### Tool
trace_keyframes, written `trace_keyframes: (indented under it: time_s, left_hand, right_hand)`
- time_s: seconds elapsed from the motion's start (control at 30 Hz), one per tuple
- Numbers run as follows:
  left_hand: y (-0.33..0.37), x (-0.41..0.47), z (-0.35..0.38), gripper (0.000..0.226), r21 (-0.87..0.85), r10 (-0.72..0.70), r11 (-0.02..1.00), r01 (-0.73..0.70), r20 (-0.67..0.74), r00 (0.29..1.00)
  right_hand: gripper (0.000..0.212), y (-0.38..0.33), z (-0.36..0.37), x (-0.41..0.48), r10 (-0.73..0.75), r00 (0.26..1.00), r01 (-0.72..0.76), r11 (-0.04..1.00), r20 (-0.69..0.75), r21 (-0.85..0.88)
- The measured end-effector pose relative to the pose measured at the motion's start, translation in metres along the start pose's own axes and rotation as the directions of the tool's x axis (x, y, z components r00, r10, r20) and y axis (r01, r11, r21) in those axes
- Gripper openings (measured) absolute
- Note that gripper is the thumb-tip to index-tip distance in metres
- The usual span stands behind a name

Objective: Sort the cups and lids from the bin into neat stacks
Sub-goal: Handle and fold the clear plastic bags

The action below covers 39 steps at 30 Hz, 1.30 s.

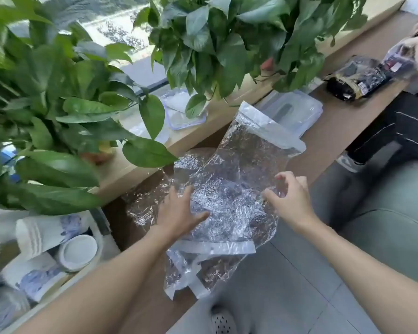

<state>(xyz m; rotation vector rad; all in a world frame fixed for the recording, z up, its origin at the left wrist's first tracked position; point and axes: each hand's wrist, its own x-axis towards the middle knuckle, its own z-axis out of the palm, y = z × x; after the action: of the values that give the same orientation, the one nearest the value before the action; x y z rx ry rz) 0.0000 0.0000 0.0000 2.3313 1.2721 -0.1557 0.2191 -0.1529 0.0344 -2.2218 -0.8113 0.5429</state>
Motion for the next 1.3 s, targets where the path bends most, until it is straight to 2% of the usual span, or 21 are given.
trace_keyframes:
  time_s: [0.07, 0.2, 0.33, 0.43, 0.53, 0.63, 0.7, 0.97, 1.1, 1.3]
  left_hand:
    - [-0.001, 0.01, 0.003, 0.095, -0.072, -0.053, 0.996, 0.053, 0.008, 0.999]
    - [-0.006, 0.024, 0.009, 0.095, -0.143, -0.07, 0.987, 0.072, 0.017, 0.997]
    - [-0.007, 0.032, 0.007, 0.071, -0.298, -0.109, 0.95, 0.093, -0.04, 0.993]
    - [-0.008, 0.03, 0.003, 0.078, -0.361, -0.161, 0.922, 0.141, -0.027, 0.987]
    - [-0.011, 0.027, 0.003, 0.08, -0.403, -0.187, 0.903, 0.149, -0.056, 0.981]
    - [-0.009, 0.027, 0.002, 0.064, -0.399, -0.188, 0.903, 0.162, -0.026, 0.982]
    - [-0.009, 0.029, 0.004, 0.054, -0.356, -0.179, 0.921, 0.159, -0.023, 0.984]
    - [0.0, 0.049, 0.008, 0.038, -0.349, -0.091, 0.933, 0.084, -0.005, 0.996]
    - [0.016, 0.042, -0.01, 0.035, -0.373, -0.077, 0.928, 0.018, -0.142, 0.987]
    - [0.036, -0.009, -0.066, 0.04, -0.321, 0.013, 0.936, -0.14, -0.368, 0.93]
  right_hand:
    - [0.042, 0.005, 0.005, 0.009, 0.072, 0.997, -0.07, 0.995, -0.02, 0.074]
    - [0.043, 0.01, 0.024, 0.025, 0.063, 0.997, -0.066, 0.994, 0.043, 0.088]
    - [0.039, 0.004, 0.03, 0.034, 0.057, 0.998, -0.054, 0.993, -0.029, 0.103]
    - [0.032, -0.005, 0.024, 0.034, 0.024, 0.997, -0.014, 0.992, -0.077, 0.128]
    - [0.028, -0.009, 0.016, 0.035, 0.011, 0.986, 0.024, 0.979, -0.169, 0.204]
    - [0.033, -0.006, 0.003, 0.031, 0.004, 0.962, 0.054, 0.977, -0.275, 0.205]
    - [0.035, 0.002, -0.006, 0.027, 0.009, 0.956, 0.048, 0.982, -0.294, 0.184]
    - [0.057, 0.035, -0.008, 0.021, 0.107, 0.987, -0.076, 0.967, -0.116, 0.243]
    - [0.06, 0.03, -0.011, 0.019, 0.106, 0.99, -0.074, 0.954, -0.097, 0.289]
    - [0.058, -0.022, -0.03, 0.004, -0.025, 0.991, 0.059, 0.962, -0.129, 0.266]
